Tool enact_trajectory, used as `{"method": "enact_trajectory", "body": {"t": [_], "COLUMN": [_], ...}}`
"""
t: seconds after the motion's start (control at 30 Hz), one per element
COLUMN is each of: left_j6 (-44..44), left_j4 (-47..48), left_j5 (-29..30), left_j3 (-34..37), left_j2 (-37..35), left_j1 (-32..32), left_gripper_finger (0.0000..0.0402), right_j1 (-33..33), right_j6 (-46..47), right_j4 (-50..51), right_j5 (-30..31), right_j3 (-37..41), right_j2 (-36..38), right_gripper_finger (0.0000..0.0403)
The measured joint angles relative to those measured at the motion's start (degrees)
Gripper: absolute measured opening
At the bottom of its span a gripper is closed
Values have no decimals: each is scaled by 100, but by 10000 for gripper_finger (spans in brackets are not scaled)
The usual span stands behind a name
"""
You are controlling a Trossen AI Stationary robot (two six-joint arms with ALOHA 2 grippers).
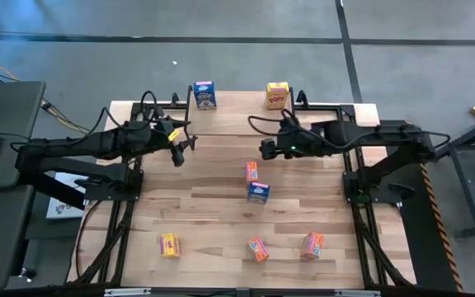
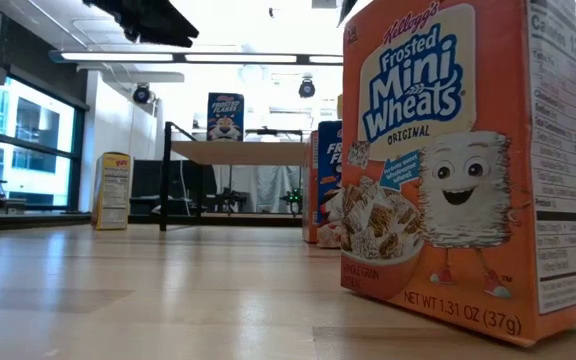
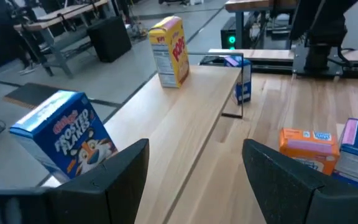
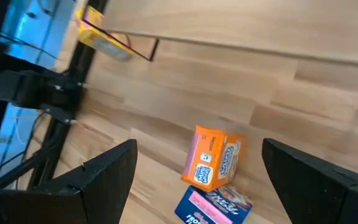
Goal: Stack cereal on shelf
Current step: Put the top orange cereal box on the shelf
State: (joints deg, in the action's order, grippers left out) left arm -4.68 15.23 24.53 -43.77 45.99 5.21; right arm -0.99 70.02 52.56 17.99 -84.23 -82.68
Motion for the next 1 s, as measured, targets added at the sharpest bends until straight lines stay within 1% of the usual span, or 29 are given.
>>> {"method": "enact_trajectory", "body": {"t": [0.13,0.43,0.63,1.0], "left_j6": [-141,-157,-206,-223], "left_j4": [-66,-57,-62,-197], "left_j5": [3,6,9,11], "left_j3": [150,272,272,272], "left_j2": [10,6,7,7], "left_j1": [0,0,0,0], "left_gripper_finger": [251,251,251,251], "right_j1": [77,178,176,169], "right_j6": [203,196,101,-66], "right_j4": [-2,-4,-6,-112], "right_j5": [-221,-396,-492,-495], "right_j3": [0,0,0,0], "right_j2": [-262,-744,-1059,-1458], "right_gripper_finger": [339,339,339,339]}}
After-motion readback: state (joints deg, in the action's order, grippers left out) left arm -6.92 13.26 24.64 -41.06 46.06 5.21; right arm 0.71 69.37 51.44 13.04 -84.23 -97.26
